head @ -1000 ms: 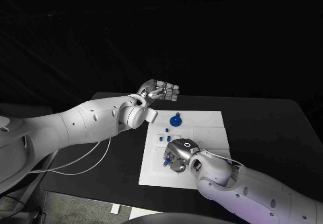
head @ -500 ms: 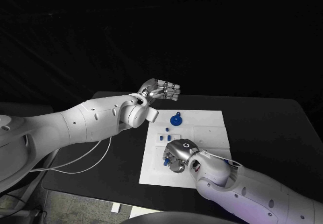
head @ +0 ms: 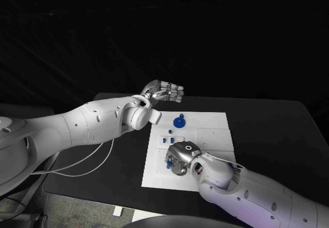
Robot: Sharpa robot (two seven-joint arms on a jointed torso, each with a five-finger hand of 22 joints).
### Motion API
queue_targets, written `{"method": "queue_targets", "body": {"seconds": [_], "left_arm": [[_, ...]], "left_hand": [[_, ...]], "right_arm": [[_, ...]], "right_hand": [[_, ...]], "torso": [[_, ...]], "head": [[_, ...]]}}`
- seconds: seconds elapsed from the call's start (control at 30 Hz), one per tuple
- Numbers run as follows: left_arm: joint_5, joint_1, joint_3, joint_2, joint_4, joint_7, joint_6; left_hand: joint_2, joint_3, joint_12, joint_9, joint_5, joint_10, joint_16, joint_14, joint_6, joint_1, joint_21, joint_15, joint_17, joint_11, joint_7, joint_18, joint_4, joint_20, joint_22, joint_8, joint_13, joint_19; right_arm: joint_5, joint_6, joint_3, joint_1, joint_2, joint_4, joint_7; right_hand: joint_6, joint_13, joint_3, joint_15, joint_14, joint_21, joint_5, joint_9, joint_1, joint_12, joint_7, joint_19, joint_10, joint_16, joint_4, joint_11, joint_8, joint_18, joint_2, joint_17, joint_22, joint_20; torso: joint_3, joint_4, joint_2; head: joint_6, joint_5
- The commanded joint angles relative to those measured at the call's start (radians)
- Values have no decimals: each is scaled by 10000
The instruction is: Assemble the parts on the task board
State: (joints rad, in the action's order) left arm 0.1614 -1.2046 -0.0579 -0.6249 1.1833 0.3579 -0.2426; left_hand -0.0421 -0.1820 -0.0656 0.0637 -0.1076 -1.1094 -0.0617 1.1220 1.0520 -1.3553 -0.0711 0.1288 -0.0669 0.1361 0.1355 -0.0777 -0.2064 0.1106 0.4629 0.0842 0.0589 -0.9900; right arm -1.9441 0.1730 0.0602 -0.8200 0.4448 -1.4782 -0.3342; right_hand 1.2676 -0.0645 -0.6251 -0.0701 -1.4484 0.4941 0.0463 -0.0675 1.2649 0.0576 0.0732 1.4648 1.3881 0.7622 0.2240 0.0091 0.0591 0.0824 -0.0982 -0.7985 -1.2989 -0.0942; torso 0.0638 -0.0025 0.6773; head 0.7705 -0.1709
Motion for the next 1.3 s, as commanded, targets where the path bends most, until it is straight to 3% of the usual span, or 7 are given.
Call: {"method": "queue_targets", "body": {"seconds": [0.03, 0.33, 0.53, 1.07, 1.3], "left_arm": [[-46, -9, 9, 25, 10, 52, 145], [-46, -9, 9, 16, 10, 44, 154], [-46, -9, 9, 7, 13, 43, 155], [-46, -10, 9, 12, 21, 26, 166], [-46, -10, 9, 30, 15, 21, 172]], "left_hand": [[-56, 52, 38, -6, 48, 76, 12, -88, -40, 2, -20, 13, 11, -19, 38, -85, 32, -21, -10, 44, -10, -58], [-56, 52, 38, -6, 48, 76, 12, -88, -40, 2, -20, 13, 11, -19, 38, -85, 32, -21, -10, 44, -10, -58], [-56, 52, 38, -6, 48, 76, 12, -88, -40, 2, -20, 13, 11, -19, 38, -85, 32, -21, -10, 44, -10, -58], [-48, 62, 38, -6, 52, 90, 13, -102, -46, 1, -19, 18, 11, -15, 40, -85, 57, -17, -113, 44, -10, -75], [-48, 62, 38, -6, 52, 90, 13, -102, -46, 1, -19, 18, 11, -15, 40, -85, 57, -17, -113, 44, -10, -75]], "right_arm": [[-121, -145, -54, 60, 8, 61, -99], [-123, 370, -57, 91, 30, -43, -76], [-124, 434, -58, 102, 49, -81, -92], [-124, -149, -60, 103, -19, 67, -235], [-124, -369, -111, 102, -122, 171, -307]], "right_hand": [[121, -4, 17, -45, -20, -2, 22, -55, 0, 41, 8, 461, 74, -56, 73, 13, 56, 164, 78, -15, -20, -52], [138, -3, 1, -51, -29, 36, 22, -55, -8, 41, 3, 470, 91, -53, 86, 7, 55, 169, 69, -25, -36, -58], [151, -2, -20, -54, -33, 53, 21, -53, -17, 40, 0, 471, 101, -52, 88, 5, 55, 178, 59, -34, -48, -62], [127, -3, -19, -46, -28, 17, 25, -48, -21, 38, 9, 454, 78, -65, 84, 13, 51, 178, 57, -40, -50, -50], [118, -5, 8, -44, -23, 0, 25, -49, -11, 40, 13, 449, 66, -71, 89, 17, 52, 176, 64, -41, -54, -46]], "torso": [[1, 1, 0], [4, -4, -1], [8, -8, 3], [4, -15, 2], [4, -13, 2]], "head": [[-6, -6], [-11, -22], [7, -41], [7, -7], [8, 15]]}}
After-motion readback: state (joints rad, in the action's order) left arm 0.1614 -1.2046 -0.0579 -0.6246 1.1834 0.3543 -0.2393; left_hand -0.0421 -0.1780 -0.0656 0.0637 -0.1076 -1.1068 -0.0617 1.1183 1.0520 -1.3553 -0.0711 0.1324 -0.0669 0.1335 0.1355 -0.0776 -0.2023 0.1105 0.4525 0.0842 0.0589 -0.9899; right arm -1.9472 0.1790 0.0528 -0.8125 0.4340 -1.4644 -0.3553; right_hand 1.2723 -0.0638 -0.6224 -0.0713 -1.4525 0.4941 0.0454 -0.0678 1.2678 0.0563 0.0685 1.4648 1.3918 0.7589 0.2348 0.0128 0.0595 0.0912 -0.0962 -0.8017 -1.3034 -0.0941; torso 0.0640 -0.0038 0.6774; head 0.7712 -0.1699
